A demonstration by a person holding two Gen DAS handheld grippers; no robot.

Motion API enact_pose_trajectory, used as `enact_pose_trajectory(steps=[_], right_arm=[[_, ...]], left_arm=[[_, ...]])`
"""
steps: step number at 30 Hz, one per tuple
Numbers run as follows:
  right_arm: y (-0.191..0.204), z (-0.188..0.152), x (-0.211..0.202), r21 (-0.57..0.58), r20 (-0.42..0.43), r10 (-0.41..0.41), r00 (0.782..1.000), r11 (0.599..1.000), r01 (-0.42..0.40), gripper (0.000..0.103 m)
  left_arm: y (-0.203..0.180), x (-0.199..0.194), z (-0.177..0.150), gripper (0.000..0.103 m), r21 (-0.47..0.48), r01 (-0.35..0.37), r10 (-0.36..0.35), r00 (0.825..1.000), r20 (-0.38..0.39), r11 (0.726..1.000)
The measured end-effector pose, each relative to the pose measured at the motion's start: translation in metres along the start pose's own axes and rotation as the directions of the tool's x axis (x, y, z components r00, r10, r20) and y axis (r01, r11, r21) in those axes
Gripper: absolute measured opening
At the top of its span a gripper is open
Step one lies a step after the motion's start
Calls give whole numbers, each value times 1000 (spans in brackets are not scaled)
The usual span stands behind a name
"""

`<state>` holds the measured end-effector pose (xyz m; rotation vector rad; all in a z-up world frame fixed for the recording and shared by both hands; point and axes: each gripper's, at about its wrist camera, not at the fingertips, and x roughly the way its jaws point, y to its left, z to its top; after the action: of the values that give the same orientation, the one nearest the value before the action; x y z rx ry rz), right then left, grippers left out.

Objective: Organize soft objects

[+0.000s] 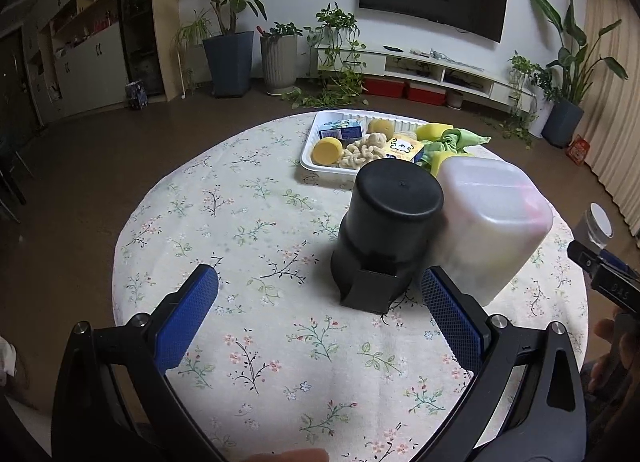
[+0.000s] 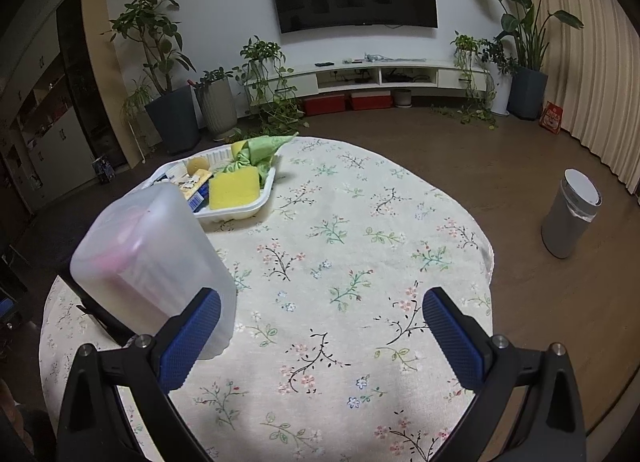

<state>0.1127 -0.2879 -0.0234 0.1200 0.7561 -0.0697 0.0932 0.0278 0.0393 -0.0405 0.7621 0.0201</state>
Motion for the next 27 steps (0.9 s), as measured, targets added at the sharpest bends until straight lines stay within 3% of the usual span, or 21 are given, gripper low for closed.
enact_pose_trajectory(steps=[7,16,27], right_arm=[[27,-5,-34,-51,43,-4,999,999,6,103],[91,-16,-76,-209,105,18,994,978,5,103],[102,-22,-84,-195,114,2,993,981,20,103]], left_arm=[[-6,-4,-1,103,3,-18,18,1000,-3,1000],[-13,-8,-4,103,9,-9,9,1000,-11,1000],[-24,-14,-9,103,16,-2,2,1000,-19,1000]])
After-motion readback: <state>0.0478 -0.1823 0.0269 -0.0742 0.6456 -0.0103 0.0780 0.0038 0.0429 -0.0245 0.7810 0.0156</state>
